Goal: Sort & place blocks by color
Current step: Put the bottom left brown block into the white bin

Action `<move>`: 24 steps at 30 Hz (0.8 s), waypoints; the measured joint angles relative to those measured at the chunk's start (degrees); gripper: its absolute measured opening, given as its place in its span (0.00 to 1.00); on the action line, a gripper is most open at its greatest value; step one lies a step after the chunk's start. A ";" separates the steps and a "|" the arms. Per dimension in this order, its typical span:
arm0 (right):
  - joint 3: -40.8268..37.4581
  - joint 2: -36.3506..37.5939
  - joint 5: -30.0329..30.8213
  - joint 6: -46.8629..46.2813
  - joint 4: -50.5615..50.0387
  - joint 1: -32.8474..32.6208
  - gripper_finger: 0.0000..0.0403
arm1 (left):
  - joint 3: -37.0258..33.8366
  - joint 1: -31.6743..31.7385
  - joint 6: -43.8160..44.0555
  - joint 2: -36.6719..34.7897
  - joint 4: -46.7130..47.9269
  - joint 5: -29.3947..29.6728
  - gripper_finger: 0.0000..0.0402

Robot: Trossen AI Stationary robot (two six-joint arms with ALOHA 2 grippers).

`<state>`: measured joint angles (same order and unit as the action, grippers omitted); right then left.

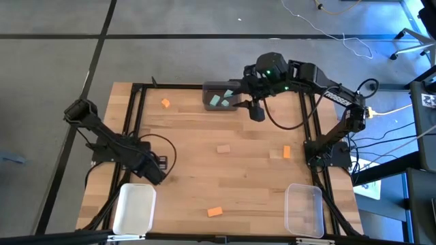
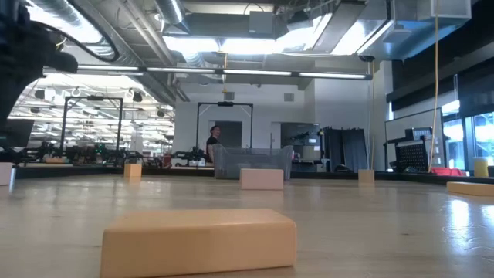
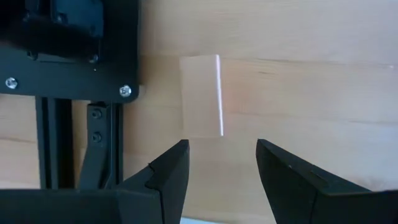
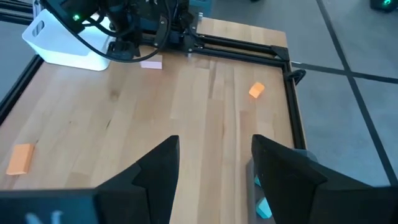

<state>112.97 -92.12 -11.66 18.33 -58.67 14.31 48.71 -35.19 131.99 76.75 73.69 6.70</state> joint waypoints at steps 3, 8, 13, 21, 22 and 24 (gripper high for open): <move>0.00 0.00 0.00 0.00 0.02 0.00 0.50 | -1.32 -0.21 2.38 0.82 -0.72 -0.02 0.45; 0.00 0.00 0.00 0.04 0.02 0.00 0.50 | -3.04 -0.21 2.66 2.88 -0.74 0.46 0.45; 0.00 0.00 0.02 0.13 0.02 0.02 0.50 | -5.21 -0.21 2.90 5.16 -4.31 0.42 0.45; 0.00 0.00 0.02 0.17 0.02 0.02 0.50 | -8.65 -0.19 2.91 8.19 -12.16 0.37 0.44; 0.00 0.00 0.02 0.17 0.02 0.02 0.50 | -8.75 -0.18 2.91 8.57 -12.82 0.61 0.45; 0.00 0.00 0.02 0.08 0.01 0.03 0.50 | -9.19 -0.07 2.89 9.10 -13.09 0.63 0.45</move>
<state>112.97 -92.12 -11.64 18.41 -58.66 14.33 39.52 -35.26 134.88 85.85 60.60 7.33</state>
